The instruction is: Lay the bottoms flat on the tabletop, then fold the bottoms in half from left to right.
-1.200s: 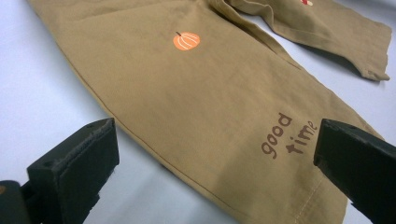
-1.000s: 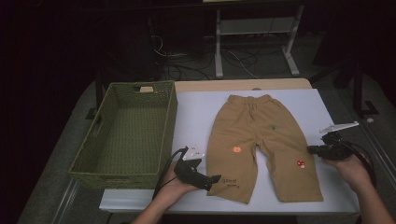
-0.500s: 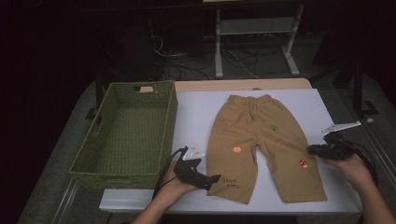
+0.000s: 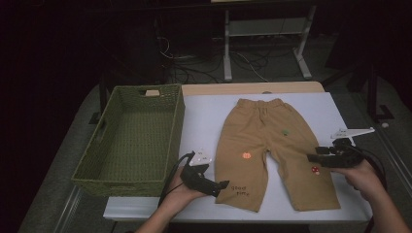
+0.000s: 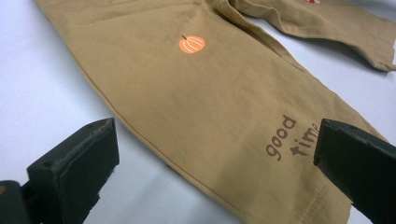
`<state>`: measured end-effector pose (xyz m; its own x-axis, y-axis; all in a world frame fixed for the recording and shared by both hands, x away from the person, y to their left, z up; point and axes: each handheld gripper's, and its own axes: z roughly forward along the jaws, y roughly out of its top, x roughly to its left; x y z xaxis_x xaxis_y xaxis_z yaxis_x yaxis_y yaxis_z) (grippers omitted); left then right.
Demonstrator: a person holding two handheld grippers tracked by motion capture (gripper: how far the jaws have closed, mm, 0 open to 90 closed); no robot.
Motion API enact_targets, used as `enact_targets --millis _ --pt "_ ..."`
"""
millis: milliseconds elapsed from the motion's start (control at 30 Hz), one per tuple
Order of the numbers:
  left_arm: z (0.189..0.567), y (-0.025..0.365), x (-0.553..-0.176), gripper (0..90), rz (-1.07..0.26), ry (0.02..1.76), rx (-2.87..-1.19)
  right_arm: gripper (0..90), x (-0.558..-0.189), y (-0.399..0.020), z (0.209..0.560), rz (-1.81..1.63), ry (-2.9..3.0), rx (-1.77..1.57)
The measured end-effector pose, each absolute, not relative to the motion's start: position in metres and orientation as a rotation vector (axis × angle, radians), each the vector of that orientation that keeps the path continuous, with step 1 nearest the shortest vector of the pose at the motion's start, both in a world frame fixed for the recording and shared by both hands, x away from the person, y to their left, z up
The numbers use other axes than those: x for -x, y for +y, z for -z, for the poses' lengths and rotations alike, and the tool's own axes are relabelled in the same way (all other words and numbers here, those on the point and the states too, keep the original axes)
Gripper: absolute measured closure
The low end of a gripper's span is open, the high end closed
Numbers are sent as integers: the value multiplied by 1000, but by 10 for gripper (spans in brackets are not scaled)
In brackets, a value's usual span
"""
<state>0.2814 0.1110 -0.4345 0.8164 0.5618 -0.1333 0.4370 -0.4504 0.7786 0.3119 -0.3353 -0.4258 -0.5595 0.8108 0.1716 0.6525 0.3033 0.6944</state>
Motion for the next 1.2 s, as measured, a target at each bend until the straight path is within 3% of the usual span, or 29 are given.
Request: enact_targets --millis 133,267,467,867,1200 --pt "434 110 -282 1 -181 728 -2117 322 -310 -322 419 -1194 2359 -1303" --pt "434 110 -282 1 -180 727 -2116 300 -309 -316 418 -1231 2372 -1287" --pt "434 110 -284 1 -178 729 -2115 168 -306 -298 418 -1245 2364 -1214" --pt "434 108 -286 1 -180 732 -2115 105 -302 -267 419 -1284 2413 -1123" --pt "433 106 -291 1 -175 747 -2116 106 -304 -258 423 -1292 2457 -1100"
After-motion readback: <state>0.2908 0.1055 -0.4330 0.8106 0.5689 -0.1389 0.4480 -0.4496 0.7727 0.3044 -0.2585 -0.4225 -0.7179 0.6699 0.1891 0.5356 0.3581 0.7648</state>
